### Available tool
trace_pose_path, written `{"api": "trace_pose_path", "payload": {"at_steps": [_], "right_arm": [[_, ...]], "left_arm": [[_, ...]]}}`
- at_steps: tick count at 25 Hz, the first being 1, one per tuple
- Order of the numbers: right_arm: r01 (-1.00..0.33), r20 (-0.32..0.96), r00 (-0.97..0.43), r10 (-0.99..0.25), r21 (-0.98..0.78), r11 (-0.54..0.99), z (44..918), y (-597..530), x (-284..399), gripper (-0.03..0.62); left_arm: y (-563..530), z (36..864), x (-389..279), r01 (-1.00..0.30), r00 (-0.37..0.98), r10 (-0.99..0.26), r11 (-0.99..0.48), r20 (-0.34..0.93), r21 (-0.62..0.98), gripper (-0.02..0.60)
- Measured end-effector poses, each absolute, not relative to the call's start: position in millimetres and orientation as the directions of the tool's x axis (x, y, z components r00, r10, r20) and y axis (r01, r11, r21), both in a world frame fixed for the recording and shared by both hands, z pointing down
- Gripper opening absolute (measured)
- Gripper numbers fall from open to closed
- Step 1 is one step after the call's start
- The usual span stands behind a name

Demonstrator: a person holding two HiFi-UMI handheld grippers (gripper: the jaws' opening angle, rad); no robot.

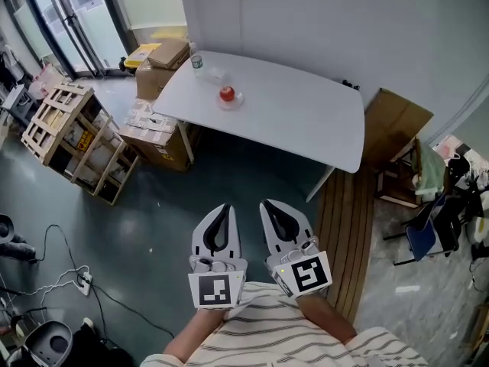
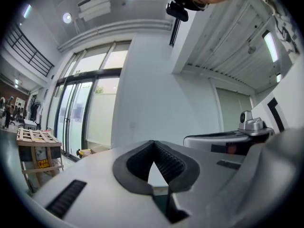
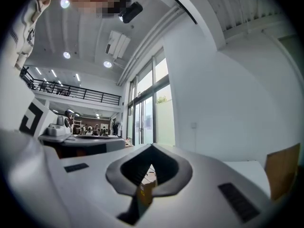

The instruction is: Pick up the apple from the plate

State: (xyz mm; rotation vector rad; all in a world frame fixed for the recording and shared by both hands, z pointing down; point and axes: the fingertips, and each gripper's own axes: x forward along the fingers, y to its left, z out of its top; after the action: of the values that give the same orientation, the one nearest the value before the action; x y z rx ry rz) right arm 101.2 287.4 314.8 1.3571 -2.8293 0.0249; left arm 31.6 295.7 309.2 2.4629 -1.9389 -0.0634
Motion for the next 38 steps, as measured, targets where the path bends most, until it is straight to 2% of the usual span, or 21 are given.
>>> {"api": "trace_pose_path", "payload": {"at_steps": [14, 32, 38], "right_arm": [[-0.816, 0.075, -0.576, -0.814, 0.011, 0.579, 328, 167, 14, 0.003], [-0.800, 0.072, -0.598, -0.798, 0.019, 0.600, 346, -19, -14, 0.003], [-0.792, 0.071, -0.608, -0.791, 0.014, 0.610, 350, -76, -1, 0.003]], "left_arm": [[175, 322, -55, -0.958, 0.276, -0.961, -0.276, -0.014, 0.078, 0.005], [0, 339, -86, -0.972, 0.227, -0.974, -0.228, -0.015, 0.065, 0.004], [-60, 343, -71, -0.972, 0.228, -0.974, -0.228, -0.003, 0.059, 0.003]]}}
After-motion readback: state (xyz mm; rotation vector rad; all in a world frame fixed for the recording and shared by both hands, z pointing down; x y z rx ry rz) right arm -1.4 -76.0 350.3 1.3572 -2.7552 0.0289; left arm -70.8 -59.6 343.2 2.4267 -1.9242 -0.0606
